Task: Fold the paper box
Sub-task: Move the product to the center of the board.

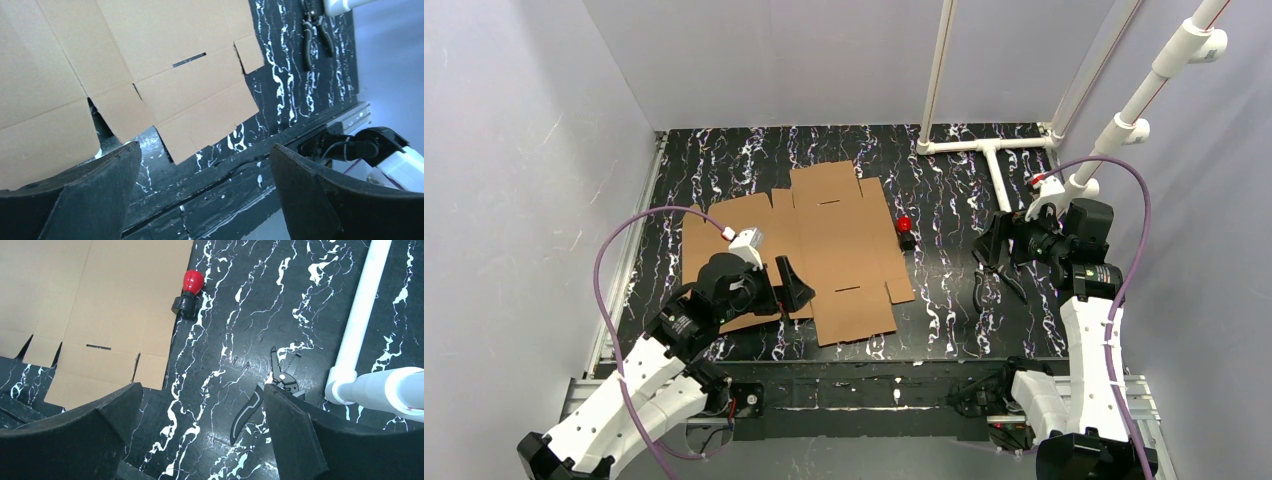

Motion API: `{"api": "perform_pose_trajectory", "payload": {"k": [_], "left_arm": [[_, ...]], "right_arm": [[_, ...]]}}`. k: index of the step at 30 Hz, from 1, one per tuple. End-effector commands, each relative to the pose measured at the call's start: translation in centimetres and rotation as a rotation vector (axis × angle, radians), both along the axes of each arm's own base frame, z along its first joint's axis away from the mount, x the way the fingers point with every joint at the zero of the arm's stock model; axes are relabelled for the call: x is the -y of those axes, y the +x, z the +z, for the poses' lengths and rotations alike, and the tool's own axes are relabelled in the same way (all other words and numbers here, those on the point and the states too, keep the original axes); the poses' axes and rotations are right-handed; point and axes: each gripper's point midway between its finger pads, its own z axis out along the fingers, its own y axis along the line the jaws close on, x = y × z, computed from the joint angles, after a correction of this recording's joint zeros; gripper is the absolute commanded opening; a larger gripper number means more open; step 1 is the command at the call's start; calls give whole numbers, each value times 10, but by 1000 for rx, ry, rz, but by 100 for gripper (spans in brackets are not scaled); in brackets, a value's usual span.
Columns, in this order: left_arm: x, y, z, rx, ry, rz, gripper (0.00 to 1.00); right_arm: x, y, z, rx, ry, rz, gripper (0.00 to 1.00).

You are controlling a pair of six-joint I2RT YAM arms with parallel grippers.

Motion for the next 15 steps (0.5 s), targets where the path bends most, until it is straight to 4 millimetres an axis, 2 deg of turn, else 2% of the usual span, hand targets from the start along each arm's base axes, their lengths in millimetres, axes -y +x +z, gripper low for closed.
{"api": "perform_pose_trajectory", "payload": {"k": [1,5,9,12,15], "left_arm": [[9,-6,11,-5,-79,-17,99],[25,-15,9,-70,-73,-97,99],[36,-17,2,-37,101,-143,99],[47,-19,1,-4,209,-192,99],[57,-20,-4,6,255,-231,99]], "right_arm": [[-4,1,12,39,-1,32,100],[-12,-9,13,65,-37,133,100],[-33,-33,2,135,-88,398,100],[-38,-42,-5,170,-141,501,100],[-42,-59,-14,198,-217,643,100]]}}
